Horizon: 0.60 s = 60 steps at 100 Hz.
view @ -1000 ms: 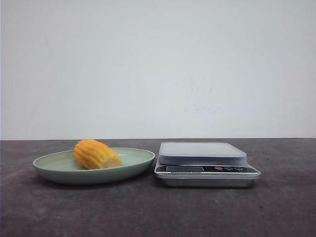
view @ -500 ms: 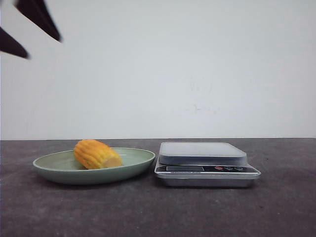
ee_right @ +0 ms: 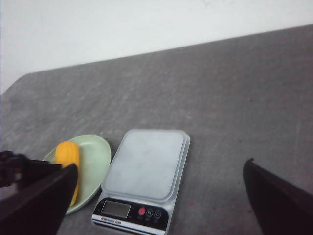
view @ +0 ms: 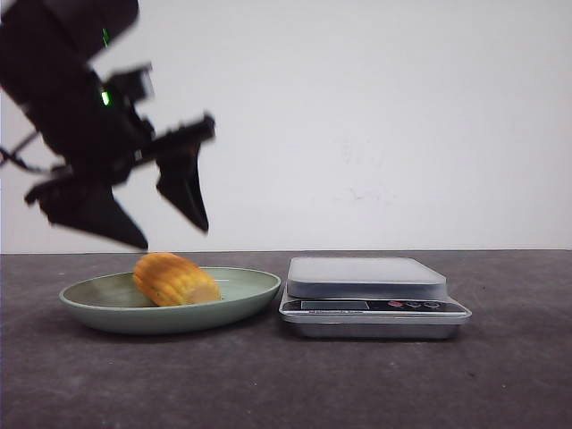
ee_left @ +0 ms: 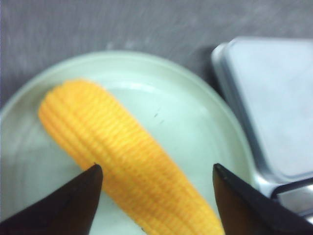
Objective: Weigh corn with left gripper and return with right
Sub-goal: 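Lower the left gripper onto the yellow corn cob and close it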
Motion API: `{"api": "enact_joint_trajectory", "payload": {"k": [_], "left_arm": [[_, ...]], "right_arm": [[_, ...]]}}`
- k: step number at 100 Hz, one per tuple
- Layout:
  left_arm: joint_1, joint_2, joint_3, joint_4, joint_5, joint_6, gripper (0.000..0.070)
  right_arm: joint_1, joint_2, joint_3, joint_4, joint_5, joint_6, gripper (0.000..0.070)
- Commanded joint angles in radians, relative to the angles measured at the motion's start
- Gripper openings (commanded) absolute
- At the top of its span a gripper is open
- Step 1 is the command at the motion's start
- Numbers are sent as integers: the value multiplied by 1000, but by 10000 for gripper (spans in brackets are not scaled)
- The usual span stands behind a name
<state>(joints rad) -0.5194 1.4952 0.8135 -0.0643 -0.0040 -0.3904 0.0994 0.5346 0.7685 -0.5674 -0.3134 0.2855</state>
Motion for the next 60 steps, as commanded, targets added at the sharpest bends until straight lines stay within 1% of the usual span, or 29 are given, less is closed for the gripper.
{"api": "enact_joint_trajectory", "payload": {"k": [1,18,25,29,37,45,50,60], "left_arm": [[-11,41,13,17,-8,-27,435],[-23,95,13,10,-13,-42,434],[-32,98,13,7,-30,-42,415],[-35,98,13,8,-34,-42,363],[-38,98,13,7,-34,-42,191],[-39,98,13,0,-34,-41,62],[-39,98,13,-3,-29,-41,7],[-38,85,16,-26,-27,-39,9]], "right_arm": [[5,6,18,6,0,-14,686],[8,6,18,5,-1,-14,686],[13,6,18,4,-1,-14,686],[14,6,18,5,-1,-14,686],[16,6,18,5,0,-13,686],[16,6,18,5,-1,-13,686],[16,6,18,5,-1,-13,686],[16,6,18,5,0,-14,686]]}}
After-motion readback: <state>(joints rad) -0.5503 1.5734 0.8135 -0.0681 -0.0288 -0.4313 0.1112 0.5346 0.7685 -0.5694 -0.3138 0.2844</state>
